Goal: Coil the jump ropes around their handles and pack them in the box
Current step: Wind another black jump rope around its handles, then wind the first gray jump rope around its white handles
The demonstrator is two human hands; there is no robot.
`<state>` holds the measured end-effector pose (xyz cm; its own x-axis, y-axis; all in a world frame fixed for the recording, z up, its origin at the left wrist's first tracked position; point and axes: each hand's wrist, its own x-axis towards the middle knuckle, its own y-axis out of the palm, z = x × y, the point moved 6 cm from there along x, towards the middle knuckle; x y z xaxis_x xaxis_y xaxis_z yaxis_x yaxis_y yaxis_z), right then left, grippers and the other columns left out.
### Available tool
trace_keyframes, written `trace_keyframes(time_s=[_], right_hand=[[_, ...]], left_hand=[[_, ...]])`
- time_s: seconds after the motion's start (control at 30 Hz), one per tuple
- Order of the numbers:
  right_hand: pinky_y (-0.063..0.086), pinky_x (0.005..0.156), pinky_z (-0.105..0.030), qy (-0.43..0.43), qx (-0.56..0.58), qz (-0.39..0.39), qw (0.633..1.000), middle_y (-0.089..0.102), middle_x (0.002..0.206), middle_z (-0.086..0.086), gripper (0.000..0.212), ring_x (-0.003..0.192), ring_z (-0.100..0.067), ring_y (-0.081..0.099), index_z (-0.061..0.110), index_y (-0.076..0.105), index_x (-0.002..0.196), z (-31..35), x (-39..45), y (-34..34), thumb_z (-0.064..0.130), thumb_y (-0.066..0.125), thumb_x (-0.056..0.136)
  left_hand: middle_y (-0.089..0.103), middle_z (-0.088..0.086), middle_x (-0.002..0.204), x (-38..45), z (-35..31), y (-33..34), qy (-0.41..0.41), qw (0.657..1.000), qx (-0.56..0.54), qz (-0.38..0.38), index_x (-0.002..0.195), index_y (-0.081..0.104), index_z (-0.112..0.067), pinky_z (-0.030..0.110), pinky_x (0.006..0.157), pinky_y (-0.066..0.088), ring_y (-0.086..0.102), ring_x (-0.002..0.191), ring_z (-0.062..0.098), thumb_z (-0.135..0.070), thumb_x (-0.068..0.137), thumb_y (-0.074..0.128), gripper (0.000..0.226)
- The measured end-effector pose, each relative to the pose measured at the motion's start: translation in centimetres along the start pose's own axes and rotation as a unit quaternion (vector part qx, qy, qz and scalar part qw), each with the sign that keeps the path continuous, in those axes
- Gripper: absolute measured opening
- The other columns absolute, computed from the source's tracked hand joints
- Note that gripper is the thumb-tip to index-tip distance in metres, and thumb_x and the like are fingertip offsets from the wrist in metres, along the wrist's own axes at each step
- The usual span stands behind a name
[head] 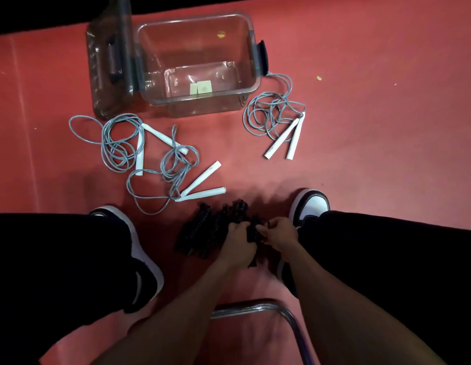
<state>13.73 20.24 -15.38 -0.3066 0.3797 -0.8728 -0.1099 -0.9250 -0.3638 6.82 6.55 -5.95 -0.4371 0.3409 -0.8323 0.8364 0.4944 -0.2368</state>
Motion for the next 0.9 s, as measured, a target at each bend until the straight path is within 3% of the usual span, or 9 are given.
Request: trace_keyframes(time_s=[0.1,0.2,0.4,0.5,0.7,0.83,0.9], right_hand=[[0.058,0.075,-0.059,-0.009,0.001,-0.022,1.0,0.063,0.061,-0.004,0.029,0.08,-0.04,0.071,0.021,0.06,0.058,-0.2,0.7,-0.1,0.038,0.082,0.068],[0.058,0.079,-0.053,-0.012,-0.025,-0.045,0.999,0.065,0.071,-0.006,0.03,0.085,-0.038,0.07,0.021,0.056,0.065,1.6,-1.1,-0.9,0.026,0.082,0.08],[0.058,0.079,-0.047,0.008,-0.082,-0.066,0.994,0.073,0.089,-0.019,0.031,0.087,-0.037,0.071,0.021,0.054,0.064,2.5,-2.2,-1.3,0.015,0.077,0.084],[0.059,0.08,-0.045,0.008,-0.102,-0.056,0.993,0.074,0.093,-0.016,0.015,0.088,-0.035,0.071,0.016,0.065,0.084,3.0,-2.2,-1.0,0.021,0.079,0.083],[0.053,0.075,-0.034,0.002,-0.12,-0.047,0.992,0.073,0.101,-0.016,0.029,0.096,-0.033,0.07,0.008,0.074,0.105,4.6,-2.6,-1.7,0.025,0.077,0.082],[0.046,0.071,-0.029,-0.031,-0.121,-0.056,0.991,0.074,0.1,-0.014,0.032,0.089,-0.028,0.068,0.01,0.073,0.111,6.2,-3.0,-2.6,0.025,0.076,0.083],[0.05,0.071,-0.035,-0.049,-0.115,-0.055,0.991,0.07,0.084,-0.011,0.018,0.076,-0.024,0.061,0.009,0.074,0.096,7.2,-3.4,-3.1,0.022,0.075,0.084]], left_hand=[[0.035,0.013,0.125,0.3,0.1,0.3,0.003,1.0,-0.002,0.017,0.132,0.053,-0.002,0.029,0.102,0.042,0.052,0.112,0.031,0.003,0.089,0.048,0.043],[0.033,0.012,0.125,0.8,0.0,0.7,0.01,0.999,-0.005,0.031,0.135,0.051,-0.002,0.033,0.102,0.045,0.054,0.113,0.033,0.003,0.092,0.047,0.043],[0.03,0.014,0.15,1.3,0.2,0.8,0.003,0.999,0.011,0.038,0.151,0.036,-0.003,0.024,0.104,0.036,0.046,0.132,0.03,-0.003,0.098,0.051,0.055],[0.032,0.014,0.152,1.5,0.3,0.6,0.006,0.999,0.014,0.033,0.151,0.038,-0.004,0.021,0.103,0.035,0.044,0.134,0.028,-0.004,0.098,0.051,0.054],[0.044,0.014,0.147,1.4,-0.4,-0.4,0.011,1.0,0.007,0.018,0.145,0.046,-0.007,0.034,0.11,0.041,0.046,0.133,0.026,-0.007,0.099,0.051,0.047],[0.052,0.01,0.143,1.1,-1.9,-2.0,0.025,1.0,0.018,-0.005,0.143,0.051,-0.011,0.033,0.11,0.041,0.05,0.132,0.024,-0.009,0.097,0.052,0.046],[0.055,0.009,0.141,0.9,-2.7,-2.9,0.031,0.999,0.028,-0.023,0.141,0.053,-0.011,0.029,0.11,0.04,0.052,0.131,0.023,-0.008,0.096,0.054,0.045]])
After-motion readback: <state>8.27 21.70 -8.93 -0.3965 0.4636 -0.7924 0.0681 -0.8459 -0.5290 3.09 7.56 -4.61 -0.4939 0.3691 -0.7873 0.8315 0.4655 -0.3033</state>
